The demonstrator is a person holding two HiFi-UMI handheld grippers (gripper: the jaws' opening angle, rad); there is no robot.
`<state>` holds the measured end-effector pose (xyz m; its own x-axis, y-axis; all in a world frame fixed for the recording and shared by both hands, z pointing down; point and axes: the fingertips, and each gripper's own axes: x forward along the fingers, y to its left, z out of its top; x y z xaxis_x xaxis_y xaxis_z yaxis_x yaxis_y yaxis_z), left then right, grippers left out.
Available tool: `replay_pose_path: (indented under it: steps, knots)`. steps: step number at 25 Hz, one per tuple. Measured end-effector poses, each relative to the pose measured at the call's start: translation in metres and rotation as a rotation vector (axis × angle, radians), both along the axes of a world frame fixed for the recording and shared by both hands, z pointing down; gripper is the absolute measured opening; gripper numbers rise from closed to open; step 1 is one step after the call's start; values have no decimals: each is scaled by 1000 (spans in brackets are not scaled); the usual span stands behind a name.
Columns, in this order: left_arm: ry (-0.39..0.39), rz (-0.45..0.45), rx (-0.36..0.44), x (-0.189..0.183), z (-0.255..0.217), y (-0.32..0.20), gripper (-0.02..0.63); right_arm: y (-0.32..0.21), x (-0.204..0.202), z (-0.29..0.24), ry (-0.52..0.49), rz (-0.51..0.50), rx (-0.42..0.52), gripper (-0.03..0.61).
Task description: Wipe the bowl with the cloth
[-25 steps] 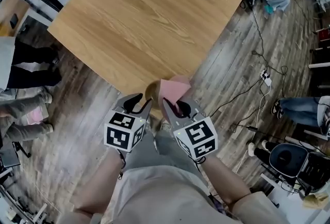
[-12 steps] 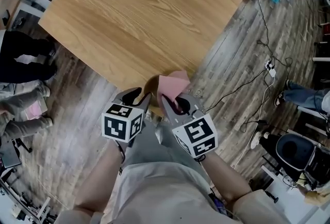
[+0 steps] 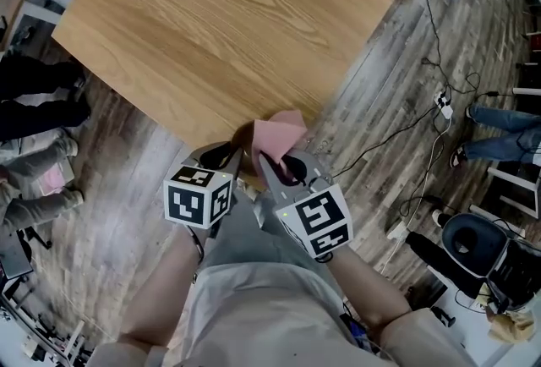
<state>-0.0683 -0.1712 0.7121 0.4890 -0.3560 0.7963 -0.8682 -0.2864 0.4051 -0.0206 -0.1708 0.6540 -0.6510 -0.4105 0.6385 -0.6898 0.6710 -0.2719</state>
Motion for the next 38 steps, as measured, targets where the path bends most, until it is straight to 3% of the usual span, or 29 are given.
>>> replay_pose_path:
  steps: [6,13,24,32,38]
  knots:
    - [18,-32,12,5,-3,-3,14,1,10,-1,7,21,-3,14]
    - [0,-35,98,8,-35,-7,12,1,11,-38,-24,21,62,14]
    - [-26,2,299,14,-156,-17,14,-9,7,-148,-41,-5,203,14]
    - [-21,-20,425,22,-235,-11,14,-4,14,-224,-30,-62,327,14]
    - [-26,-41,489,23,-276,-5,14,10,15,-251,-11,-83,361,14]
